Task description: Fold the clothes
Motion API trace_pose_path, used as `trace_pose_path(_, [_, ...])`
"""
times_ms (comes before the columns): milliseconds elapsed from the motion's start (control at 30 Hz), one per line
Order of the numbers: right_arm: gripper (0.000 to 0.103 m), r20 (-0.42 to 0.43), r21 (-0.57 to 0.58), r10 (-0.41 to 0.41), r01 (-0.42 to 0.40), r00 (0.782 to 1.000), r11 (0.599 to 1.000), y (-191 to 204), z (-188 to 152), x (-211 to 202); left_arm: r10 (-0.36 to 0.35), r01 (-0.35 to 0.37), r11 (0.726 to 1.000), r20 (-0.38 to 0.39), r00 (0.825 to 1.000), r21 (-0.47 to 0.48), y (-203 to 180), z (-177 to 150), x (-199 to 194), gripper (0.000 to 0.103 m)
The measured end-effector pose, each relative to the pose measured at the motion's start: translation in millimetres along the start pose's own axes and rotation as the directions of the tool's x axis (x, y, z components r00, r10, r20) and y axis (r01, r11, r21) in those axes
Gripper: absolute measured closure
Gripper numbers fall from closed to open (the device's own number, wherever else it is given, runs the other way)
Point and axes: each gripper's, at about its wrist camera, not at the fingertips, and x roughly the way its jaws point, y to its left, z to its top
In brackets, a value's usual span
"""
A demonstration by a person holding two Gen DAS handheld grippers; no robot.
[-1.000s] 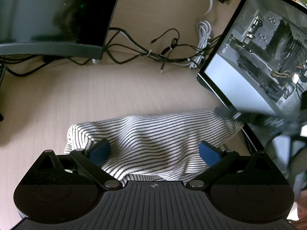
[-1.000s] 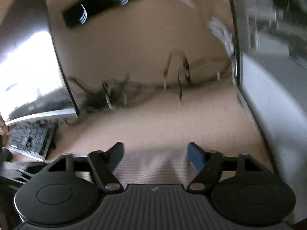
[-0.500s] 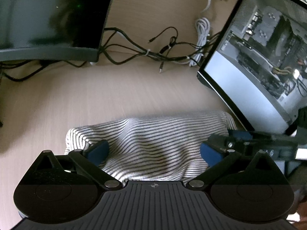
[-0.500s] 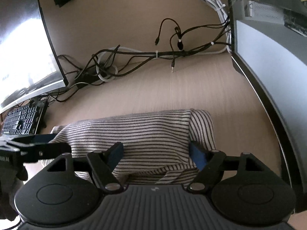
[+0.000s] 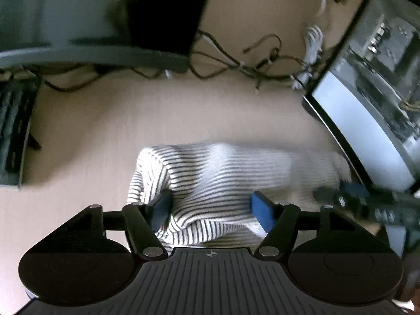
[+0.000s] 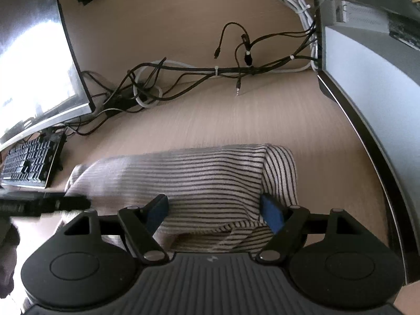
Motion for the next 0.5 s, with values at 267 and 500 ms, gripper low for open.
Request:
trace_pose_path(267, [0.015,-0.025,-0.227,-0.029,0.022,0.999,0.974,21,3,4,0.028,-0.029,0.999,0.032,0.999,0.025,3,11,8,0.026])
trace_pose_path(500, [0.018,0.059,-0.349,0.102,-0.075,0.993,0.934,42,46,-11,0.028,-0.028,0.999,0.023,0.999,-0.016,3,-2,-7,0.009])
